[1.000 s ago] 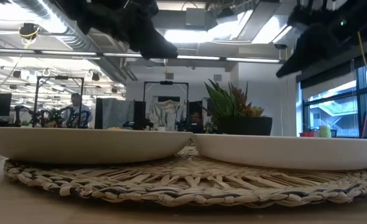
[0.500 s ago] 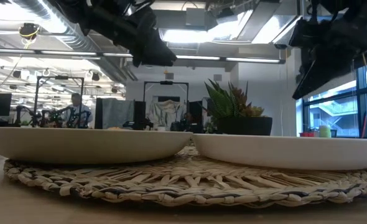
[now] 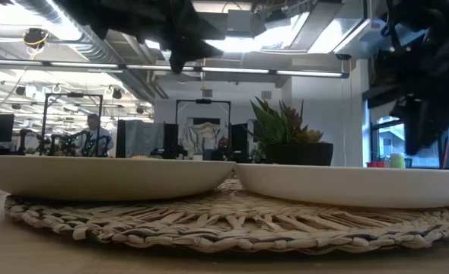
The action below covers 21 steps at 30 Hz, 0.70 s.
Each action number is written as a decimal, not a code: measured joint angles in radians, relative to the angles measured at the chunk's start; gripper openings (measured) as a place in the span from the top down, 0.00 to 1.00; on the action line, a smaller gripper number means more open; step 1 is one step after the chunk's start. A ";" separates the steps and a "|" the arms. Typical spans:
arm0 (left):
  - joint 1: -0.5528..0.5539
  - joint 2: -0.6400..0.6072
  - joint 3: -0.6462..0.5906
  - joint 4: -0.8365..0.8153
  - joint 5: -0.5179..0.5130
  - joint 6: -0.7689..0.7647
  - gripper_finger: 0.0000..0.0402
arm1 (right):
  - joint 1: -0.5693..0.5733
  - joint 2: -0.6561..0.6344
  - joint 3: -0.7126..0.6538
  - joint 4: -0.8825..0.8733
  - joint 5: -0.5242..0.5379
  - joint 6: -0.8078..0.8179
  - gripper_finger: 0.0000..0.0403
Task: Pick & Place donuts
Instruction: Put the large green donut on the white plate
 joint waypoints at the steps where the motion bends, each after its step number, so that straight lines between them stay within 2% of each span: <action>1: -0.014 0.000 0.000 -0.002 -0.001 -0.001 0.60 | 0.010 0.008 0.000 -0.001 -0.005 0.028 0.50; 9: -0.071 0.000 0.000 -0.007 -0.008 -0.006 0.60 | 0.073 0.097 0.000 0.000 -0.026 0.179 0.50; 21: -0.138 0.000 0.000 -0.084 0.004 -0.006 0.59 | 0.075 0.241 0.001 0.019 -0.023 0.209 0.52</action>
